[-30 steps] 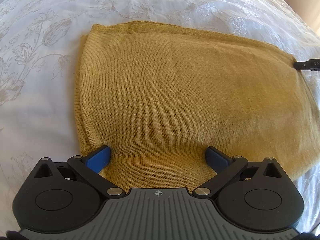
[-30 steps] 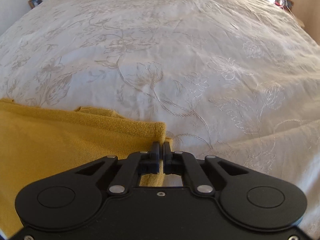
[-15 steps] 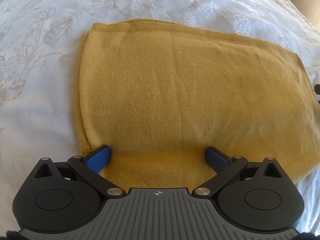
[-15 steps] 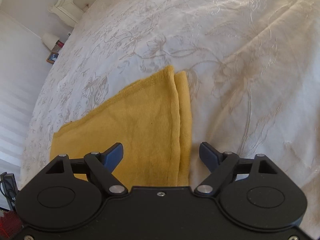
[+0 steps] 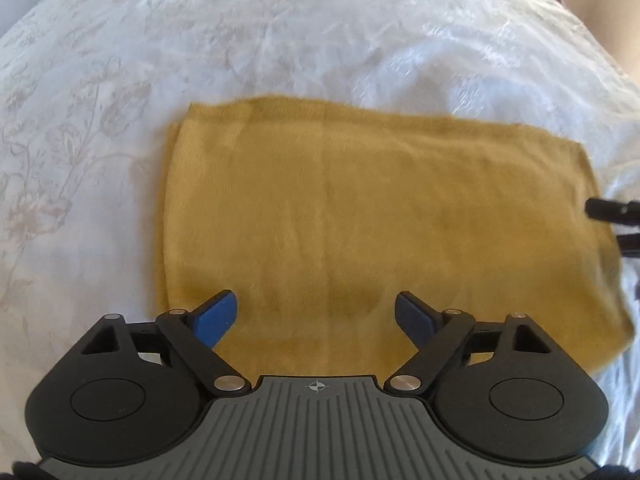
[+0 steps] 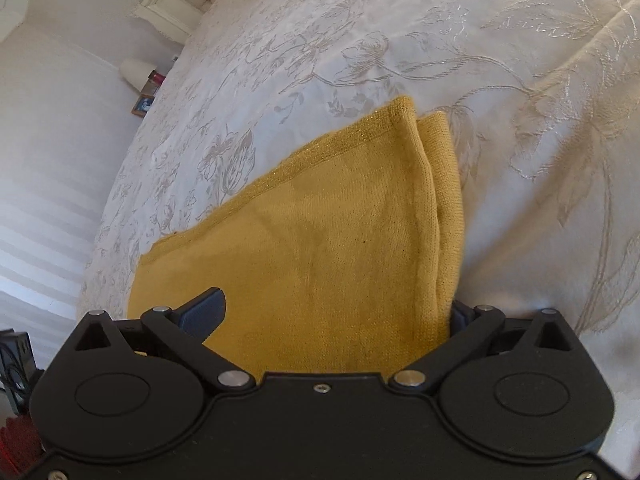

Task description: Fold small clothes

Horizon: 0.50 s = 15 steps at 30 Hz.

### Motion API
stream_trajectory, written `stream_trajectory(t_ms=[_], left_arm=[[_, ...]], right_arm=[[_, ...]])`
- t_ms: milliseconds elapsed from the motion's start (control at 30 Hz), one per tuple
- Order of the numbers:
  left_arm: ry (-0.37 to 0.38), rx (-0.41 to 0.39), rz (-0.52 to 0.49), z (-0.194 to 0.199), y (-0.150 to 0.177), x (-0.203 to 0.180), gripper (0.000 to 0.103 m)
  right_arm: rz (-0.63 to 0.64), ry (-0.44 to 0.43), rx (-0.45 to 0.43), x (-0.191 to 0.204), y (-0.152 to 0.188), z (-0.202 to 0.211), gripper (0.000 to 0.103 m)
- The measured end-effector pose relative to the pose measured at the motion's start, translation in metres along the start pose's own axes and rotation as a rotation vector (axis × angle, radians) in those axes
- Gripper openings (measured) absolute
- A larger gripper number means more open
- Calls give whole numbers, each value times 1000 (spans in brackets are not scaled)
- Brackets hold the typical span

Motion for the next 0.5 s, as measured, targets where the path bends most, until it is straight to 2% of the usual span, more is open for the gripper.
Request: stream_trajectory(t_ms=[100,233,300,400,500], left_arm=[[19,-29,-33,-1,-24,-23,87],[36,-34,-35,-31,-50,-50,87],[32,-15,-65,-50,-55,-64,87],[-14,50,-145,-78,-51,-80,88],[-33,77,-156,-91,-43,-80,100]], right_arm=[[-58,-50,6,-14,-2,9,103],[-76,-83,18,-20,-5,12,103],[-62,-87,22,-20,-4,14,103],[-45,-90,20,-18,-2,13,103],[-31,-103,32,-16,-1,13,103]])
Point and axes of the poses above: each gripper's, at about its wrist camera, not at the fingertips, and z roughly against the way its jaws point, x to its left, y to its underside, the point moved 3 cm from there along -z, roughly the way its jaws point, and after that the axes turned 11 degrees about -x, right-handed, at the moved point
